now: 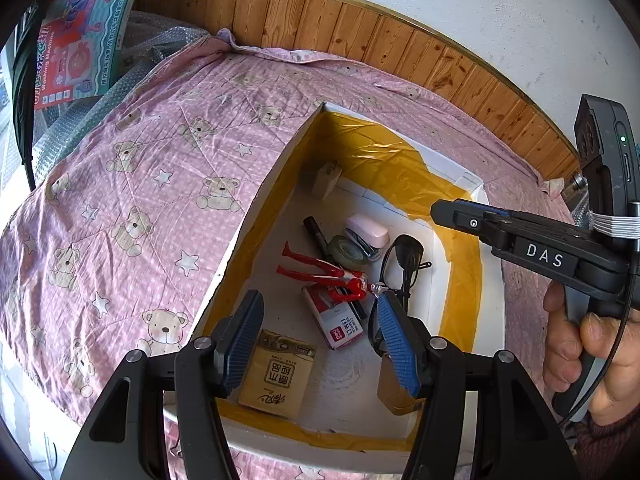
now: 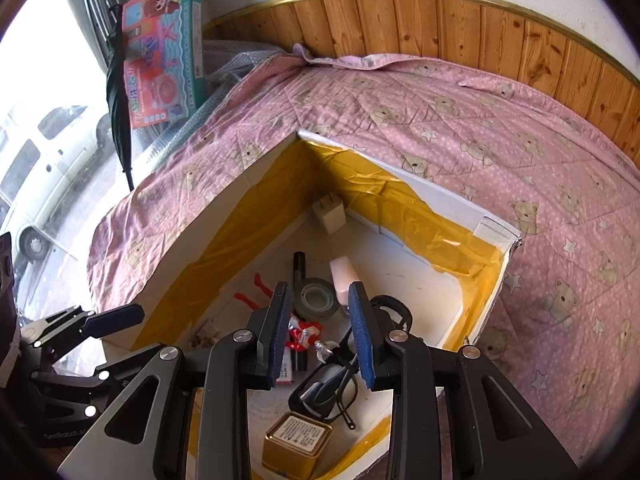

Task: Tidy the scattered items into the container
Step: 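Withdraw both open tools up from the box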

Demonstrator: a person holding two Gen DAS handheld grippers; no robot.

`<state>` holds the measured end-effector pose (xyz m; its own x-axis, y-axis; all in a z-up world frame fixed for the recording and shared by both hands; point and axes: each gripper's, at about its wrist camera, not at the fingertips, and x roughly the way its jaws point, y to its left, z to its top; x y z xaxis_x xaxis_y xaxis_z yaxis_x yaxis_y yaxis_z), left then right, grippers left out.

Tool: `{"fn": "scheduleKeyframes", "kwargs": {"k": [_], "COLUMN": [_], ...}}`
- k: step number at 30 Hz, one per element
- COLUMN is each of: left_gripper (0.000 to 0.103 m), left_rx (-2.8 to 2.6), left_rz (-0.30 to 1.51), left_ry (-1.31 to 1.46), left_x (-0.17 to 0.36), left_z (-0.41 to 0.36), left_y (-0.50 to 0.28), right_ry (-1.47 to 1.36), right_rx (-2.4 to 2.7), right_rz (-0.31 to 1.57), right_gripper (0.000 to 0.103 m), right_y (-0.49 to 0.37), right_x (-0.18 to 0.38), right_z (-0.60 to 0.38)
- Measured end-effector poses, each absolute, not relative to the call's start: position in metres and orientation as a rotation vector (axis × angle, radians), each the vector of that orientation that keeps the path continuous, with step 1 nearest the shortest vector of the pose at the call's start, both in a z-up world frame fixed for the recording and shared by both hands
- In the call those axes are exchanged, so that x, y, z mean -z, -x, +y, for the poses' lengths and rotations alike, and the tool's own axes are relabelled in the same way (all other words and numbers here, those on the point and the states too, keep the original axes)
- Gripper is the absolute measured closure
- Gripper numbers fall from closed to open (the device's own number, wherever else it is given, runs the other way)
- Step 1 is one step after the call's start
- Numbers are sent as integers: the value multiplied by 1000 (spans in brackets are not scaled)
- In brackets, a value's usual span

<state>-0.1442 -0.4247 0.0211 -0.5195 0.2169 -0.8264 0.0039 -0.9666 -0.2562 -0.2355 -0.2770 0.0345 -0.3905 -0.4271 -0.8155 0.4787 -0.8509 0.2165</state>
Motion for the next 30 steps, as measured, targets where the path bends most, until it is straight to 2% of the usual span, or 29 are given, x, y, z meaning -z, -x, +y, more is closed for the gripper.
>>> {"fn": "scheduleKeyframes", "kwargs": {"k": [9,13,21,30], "left_gripper": [42,42,41,41], "left_rx": [-2606,-2601,-2581,-2576], "left_rz": [-294,-256,-226,-229], "left_ry": [1463,1449,1427,1417], "left_x": [-29,-34,-42,-48], "left_z": [-415,-406,-393,-390], "left_y": [127,117,97,75], "right_ry": [-1296,-1280,-1327,-1407], "right_rx": [2161,2155,2130,2113], "right_rz": [205,294,471,463], "right_gripper": [69,60,60,56], "right_y": [191,170,133,107], "right_x": [-39,-46,-47,-40], "right_z": [-285,-284,-276,-259]}}
